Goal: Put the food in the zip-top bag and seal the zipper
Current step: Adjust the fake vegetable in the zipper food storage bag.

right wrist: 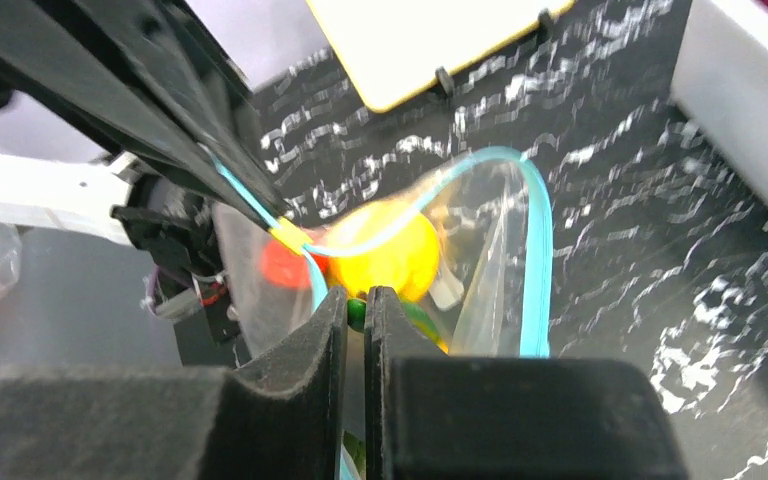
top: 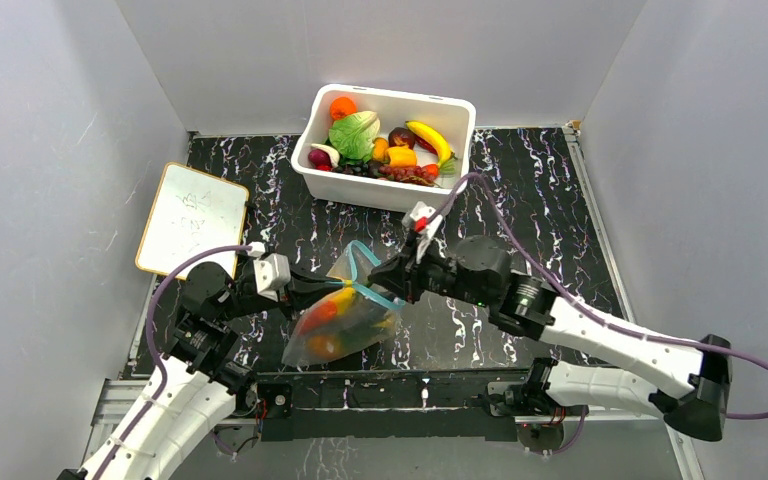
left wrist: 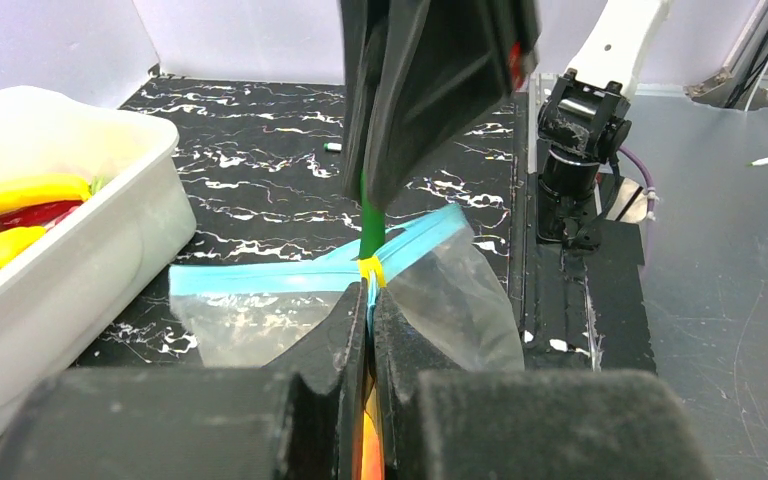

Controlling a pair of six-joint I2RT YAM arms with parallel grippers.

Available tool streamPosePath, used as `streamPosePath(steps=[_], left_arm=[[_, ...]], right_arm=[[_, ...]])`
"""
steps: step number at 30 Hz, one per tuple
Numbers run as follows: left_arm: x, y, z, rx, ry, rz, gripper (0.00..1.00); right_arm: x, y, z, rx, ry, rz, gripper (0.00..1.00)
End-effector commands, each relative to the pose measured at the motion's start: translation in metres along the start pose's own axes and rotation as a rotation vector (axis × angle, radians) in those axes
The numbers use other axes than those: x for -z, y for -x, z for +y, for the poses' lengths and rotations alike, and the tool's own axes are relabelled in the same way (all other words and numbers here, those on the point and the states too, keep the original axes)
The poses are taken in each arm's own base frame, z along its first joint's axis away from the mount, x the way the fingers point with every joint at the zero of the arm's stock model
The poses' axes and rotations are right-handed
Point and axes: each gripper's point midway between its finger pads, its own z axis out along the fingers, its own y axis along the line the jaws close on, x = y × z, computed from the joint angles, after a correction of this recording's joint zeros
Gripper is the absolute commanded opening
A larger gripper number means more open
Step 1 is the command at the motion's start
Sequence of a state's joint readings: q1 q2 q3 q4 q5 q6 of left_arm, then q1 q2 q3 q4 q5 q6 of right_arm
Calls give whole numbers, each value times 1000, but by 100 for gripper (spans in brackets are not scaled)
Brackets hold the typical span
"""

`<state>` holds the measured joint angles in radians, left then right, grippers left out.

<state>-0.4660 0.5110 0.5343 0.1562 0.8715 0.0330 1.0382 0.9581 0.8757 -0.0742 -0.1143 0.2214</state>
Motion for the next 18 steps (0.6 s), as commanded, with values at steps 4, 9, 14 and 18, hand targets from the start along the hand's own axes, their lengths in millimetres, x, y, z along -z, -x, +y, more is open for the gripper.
streamPosePath(steps=[4, 9, 14, 18], left_arm=[[-3, 10, -2, -71, -32, -70, 0], [-3, 9, 0, -79, -23, -66, 0], [-4, 7, 1, -81, -24, -59, 0], [-3, 11, 0, -80, -24, -63, 0]], right_arm=[[-29, -73, -18, -141, -61, 138, 0], [-32, -90, -24, -165, -85, 164, 0], [-33, -95, -23, -158, -74, 186, 0], [-29, -88, -27, -119, -97, 191, 9]])
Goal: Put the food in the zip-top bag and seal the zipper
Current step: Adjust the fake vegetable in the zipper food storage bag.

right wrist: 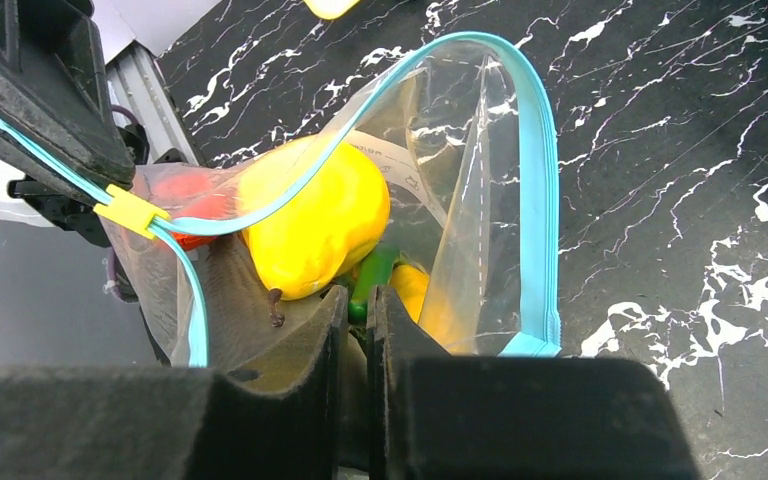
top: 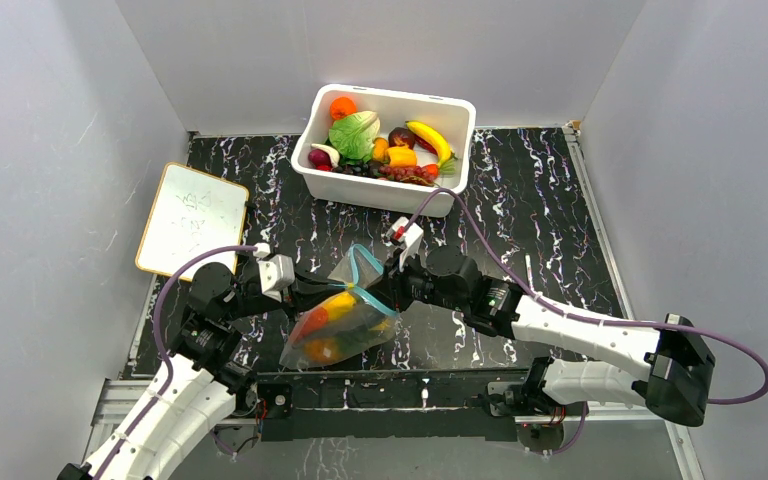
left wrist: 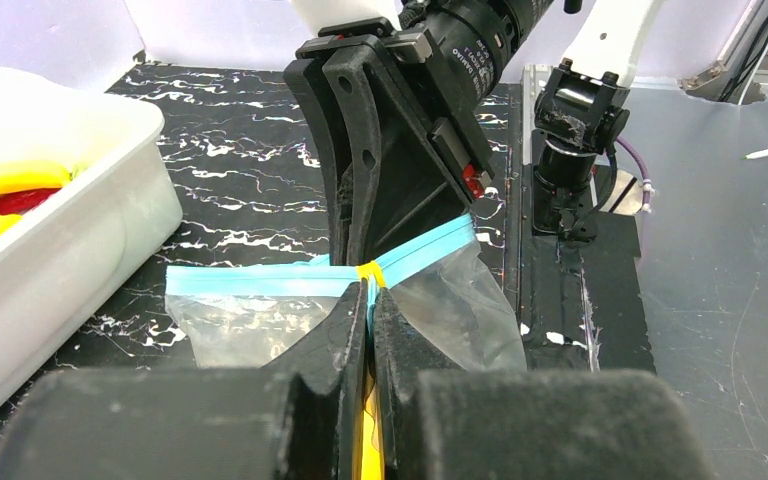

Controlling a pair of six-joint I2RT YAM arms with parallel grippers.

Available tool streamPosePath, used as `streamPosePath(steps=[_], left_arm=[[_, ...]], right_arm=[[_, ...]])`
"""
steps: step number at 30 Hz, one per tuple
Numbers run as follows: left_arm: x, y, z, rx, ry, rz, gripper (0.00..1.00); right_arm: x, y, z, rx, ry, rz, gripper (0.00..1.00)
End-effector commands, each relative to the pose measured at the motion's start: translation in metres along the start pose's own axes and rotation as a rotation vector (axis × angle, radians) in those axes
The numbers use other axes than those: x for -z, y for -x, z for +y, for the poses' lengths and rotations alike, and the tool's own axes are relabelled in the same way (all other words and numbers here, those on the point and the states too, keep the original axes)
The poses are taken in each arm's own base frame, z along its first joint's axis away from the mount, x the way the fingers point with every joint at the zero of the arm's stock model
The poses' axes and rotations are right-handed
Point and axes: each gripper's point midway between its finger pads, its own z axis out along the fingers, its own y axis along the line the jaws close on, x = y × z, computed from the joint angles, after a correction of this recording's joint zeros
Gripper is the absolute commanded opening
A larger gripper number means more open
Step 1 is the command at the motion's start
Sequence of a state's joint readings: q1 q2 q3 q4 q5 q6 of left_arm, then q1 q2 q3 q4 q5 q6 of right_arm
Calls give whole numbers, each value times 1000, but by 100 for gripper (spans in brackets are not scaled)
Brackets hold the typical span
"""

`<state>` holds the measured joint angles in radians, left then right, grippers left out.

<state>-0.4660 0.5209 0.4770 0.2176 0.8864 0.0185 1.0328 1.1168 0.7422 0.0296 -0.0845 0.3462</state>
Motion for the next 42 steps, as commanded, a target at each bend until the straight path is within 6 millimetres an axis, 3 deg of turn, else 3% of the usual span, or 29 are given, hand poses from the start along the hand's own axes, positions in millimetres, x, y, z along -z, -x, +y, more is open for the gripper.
streamPosePath(steps=[1, 6, 12, 17, 21, 26, 36, 39, 42], left_arm=[[0, 27, 0, -101, -10, -66, 0], [2, 31, -3, -108, -19, -58, 0], [2, 37, -4, -116, -26, -49, 0], [2, 38, -4, -117, -27, -53, 0], [1, 40, -5, -116, -32, -58, 0], [1, 42, -6, -114, -39, -64, 0], [1, 41, -6, -112, -43, -56, 0], [1, 40, -6, -113, -42, -50, 0], [1, 40, -4, -111, -35, -47, 0]], right_arm=[[7, 6, -2, 38, -26, 13, 13], [35, 36, -1, 124, -66, -15, 32], [69, 76, 11, 220, -61, -62, 42], [79, 99, 37, 395, 78, -132, 48], [72, 112, 50, 491, 140, -167, 50], [48, 98, 59, 604, 248, -119, 54], [20, 109, 69, 725, 315, -169, 54], [14, 107, 70, 745, 333, -164, 53], [10, 102, 74, 750, 364, -151, 44]])
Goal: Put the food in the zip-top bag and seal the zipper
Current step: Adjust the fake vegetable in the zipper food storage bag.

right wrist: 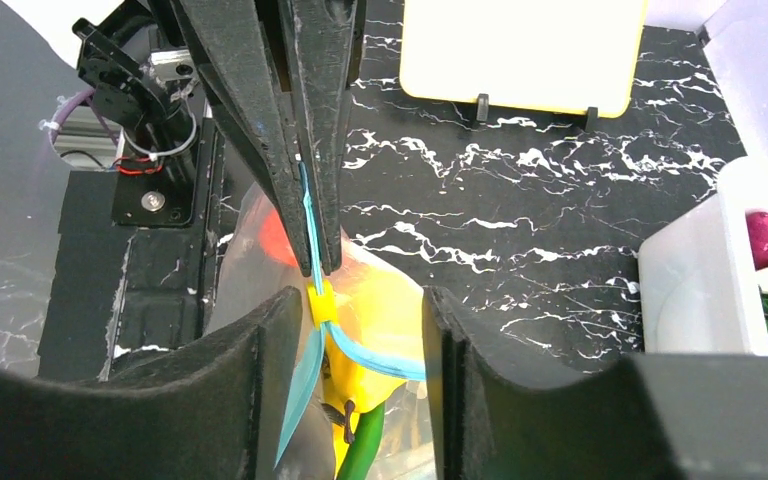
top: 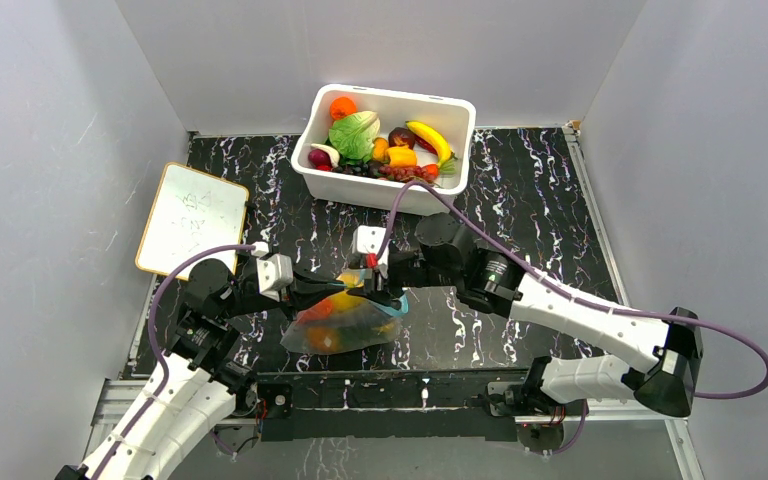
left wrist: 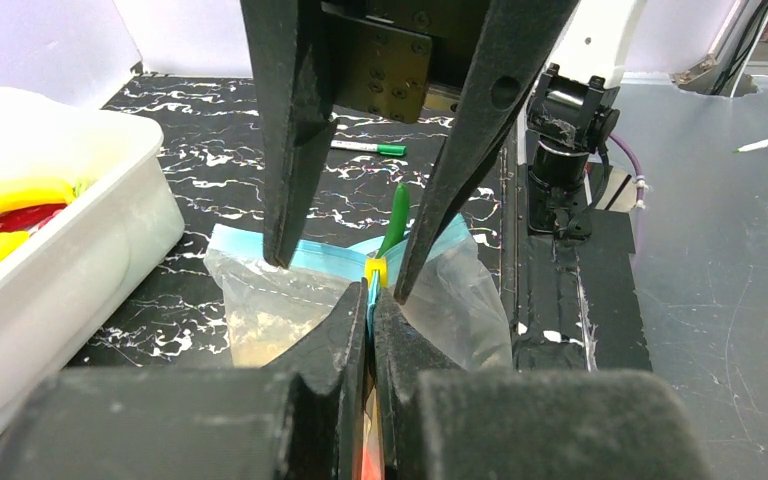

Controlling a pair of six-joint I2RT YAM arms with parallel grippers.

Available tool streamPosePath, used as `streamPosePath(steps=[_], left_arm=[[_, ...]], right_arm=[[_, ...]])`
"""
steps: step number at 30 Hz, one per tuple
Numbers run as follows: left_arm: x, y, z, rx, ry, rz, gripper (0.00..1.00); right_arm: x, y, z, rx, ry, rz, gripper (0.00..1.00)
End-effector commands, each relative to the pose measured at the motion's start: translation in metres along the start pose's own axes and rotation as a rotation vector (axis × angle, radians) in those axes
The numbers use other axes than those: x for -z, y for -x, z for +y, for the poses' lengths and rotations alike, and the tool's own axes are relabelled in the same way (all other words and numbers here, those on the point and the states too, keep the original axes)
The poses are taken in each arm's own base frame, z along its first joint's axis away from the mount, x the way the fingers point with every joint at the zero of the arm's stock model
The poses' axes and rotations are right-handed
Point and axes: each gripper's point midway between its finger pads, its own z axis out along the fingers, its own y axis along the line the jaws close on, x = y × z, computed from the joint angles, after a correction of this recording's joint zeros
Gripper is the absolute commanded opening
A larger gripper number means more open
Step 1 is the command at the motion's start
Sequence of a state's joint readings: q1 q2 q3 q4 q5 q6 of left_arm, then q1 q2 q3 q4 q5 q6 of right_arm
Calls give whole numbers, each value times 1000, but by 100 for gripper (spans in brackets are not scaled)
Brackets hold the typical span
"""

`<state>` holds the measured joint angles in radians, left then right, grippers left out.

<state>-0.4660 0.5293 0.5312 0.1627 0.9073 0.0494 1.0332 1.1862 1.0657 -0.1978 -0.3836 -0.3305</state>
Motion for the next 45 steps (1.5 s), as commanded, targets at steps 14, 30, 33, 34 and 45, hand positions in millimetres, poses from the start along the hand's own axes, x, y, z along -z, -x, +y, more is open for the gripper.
streamPosePath(steps=[14, 30, 33, 34, 45], left_arm=[[29, 46, 59, -11, 430, -18, 0], [26, 0, 61, 57, 431, 51, 0], [12, 6, 37, -10, 236, 59, 21], [7, 9, 30, -27, 170, 62, 35], [-17, 4, 8, 5, -150, 117, 65]], right_arm=[[27, -1, -4, -25, -53, 38, 0], [64, 8, 5, -112, -62, 85, 0], [56, 16, 12, -122, 1, 50, 0], [53, 17, 14, -121, 22, 46, 0], [23, 27, 6, -97, 79, 37, 0]])
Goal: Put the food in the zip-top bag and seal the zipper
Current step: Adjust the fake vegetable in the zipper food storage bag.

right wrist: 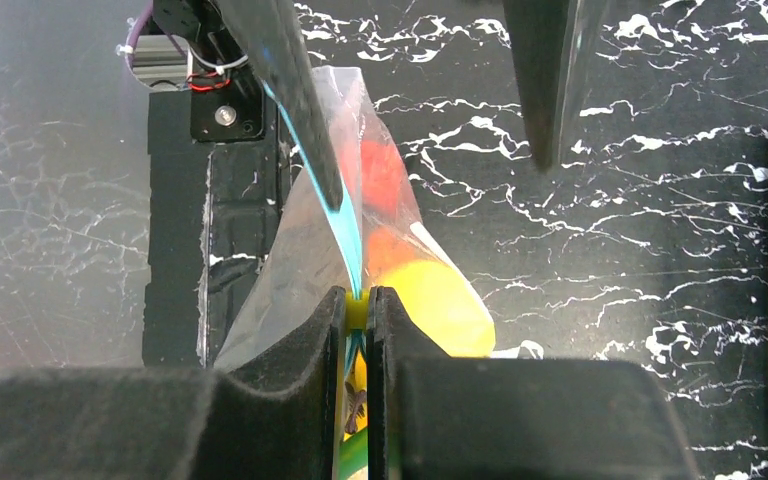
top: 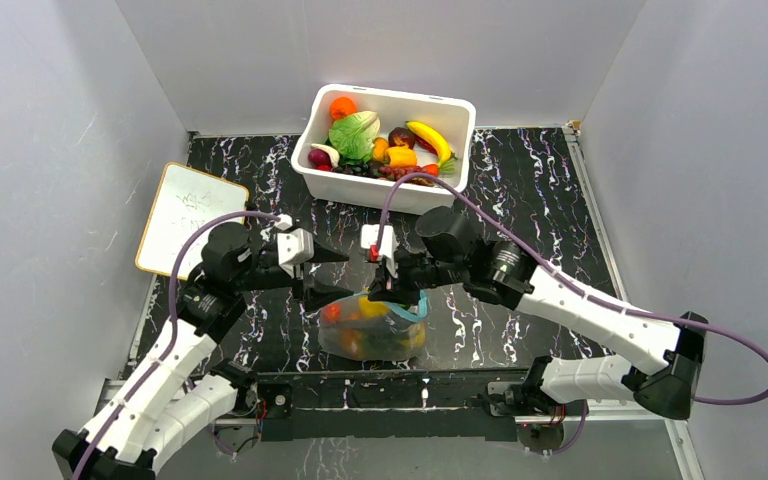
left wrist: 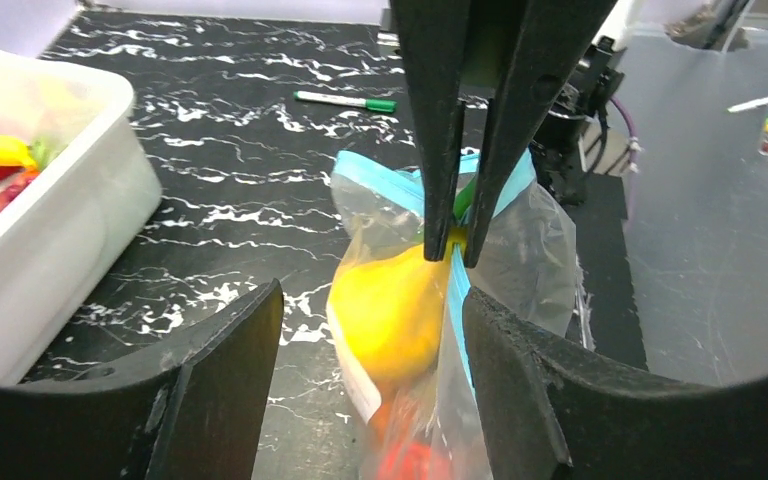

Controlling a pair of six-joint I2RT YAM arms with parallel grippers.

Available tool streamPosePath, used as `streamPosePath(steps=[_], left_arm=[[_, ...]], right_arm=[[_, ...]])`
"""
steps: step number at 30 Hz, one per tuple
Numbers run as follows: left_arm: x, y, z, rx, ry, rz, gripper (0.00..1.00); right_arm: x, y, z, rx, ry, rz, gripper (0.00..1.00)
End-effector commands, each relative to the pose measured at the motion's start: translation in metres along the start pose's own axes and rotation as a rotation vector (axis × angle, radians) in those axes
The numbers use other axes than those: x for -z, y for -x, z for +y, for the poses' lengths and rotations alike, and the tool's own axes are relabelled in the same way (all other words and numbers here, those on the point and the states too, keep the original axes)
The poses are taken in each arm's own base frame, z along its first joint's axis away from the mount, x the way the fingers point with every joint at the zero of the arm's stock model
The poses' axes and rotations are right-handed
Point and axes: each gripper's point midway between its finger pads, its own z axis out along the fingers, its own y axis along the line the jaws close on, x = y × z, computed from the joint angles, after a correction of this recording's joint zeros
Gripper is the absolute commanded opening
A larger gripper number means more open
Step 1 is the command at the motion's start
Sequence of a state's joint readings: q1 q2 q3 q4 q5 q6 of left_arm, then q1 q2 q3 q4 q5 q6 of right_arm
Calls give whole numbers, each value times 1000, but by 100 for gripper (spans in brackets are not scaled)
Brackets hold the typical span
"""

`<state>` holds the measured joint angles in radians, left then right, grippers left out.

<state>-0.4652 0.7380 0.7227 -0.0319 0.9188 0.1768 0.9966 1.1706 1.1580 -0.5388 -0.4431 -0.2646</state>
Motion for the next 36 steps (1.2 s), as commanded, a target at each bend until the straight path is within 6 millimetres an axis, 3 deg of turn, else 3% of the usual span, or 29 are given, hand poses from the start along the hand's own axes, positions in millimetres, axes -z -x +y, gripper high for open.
streamPosePath(steps=[1, 5, 15, 23, 28, 32, 36], left_arm=[[-3, 3, -15, -33, -135, 1, 65], [-1, 1, -20, -10, -162, 29, 66], [7, 37, -29, -14, -166, -9, 71], [6, 0, -20, 25, -125, 99, 67], [6, -18, -16, 25, -117, 143, 49], [7, -21, -17, 21, -124, 153, 39], [9, -24, -15, 7, -115, 181, 9]], right_arm=[[2, 57, -8, 77, -1, -152, 0], [-8, 54, -12, 67, 3, -133, 0], [-17, 53, -16, 56, 0, -131, 0], [-17, 58, -17, 59, 0, -146, 0], [-16, 60, -16, 54, 1, -151, 0], [-16, 60, -16, 40, 1, -155, 0], [-16, 60, -15, 29, 3, -159, 0]])
